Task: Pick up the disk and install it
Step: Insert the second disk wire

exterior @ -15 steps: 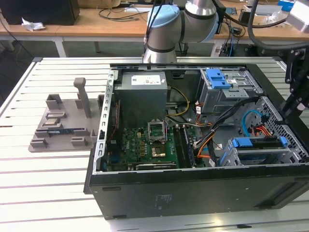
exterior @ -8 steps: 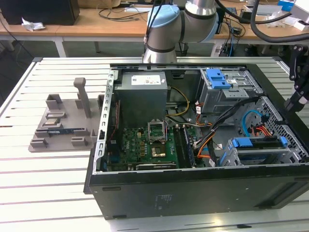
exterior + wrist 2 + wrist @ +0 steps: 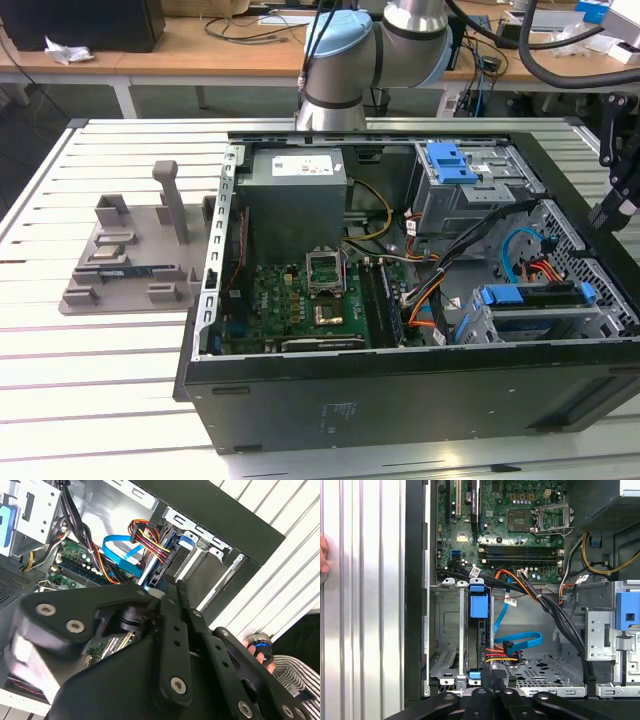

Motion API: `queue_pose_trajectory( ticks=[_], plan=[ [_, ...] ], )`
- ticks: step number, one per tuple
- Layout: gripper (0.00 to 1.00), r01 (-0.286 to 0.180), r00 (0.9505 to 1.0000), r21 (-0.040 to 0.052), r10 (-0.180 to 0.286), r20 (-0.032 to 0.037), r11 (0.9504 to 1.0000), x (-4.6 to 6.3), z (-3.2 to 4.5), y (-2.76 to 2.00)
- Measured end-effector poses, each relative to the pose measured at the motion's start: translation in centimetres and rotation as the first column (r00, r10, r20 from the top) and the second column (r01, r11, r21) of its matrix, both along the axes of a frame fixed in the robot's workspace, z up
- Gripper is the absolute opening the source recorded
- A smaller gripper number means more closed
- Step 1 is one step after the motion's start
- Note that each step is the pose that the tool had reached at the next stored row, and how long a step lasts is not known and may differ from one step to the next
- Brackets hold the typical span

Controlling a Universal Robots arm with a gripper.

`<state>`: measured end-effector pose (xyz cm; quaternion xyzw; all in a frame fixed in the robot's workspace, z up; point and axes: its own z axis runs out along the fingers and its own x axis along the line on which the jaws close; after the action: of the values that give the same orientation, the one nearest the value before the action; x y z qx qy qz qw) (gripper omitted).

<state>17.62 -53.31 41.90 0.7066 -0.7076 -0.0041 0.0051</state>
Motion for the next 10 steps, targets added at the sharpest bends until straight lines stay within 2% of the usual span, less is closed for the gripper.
queue_pose_trajectory(
  ticks=[4,7,10],
  plan=[
    [0.36,0.0,1.0,0.0001,0.0,0.0,1.0,0.0,0.0,0.0],
    [0.36,0.0,1.0,0.0002,0.0,0.0,1.0,0.0,0.0,0.0],
    [0.36,0.0,1.0,0.0002,0.0,0.0001,1.0,0.0,-0.13,0.23]
  ],
)
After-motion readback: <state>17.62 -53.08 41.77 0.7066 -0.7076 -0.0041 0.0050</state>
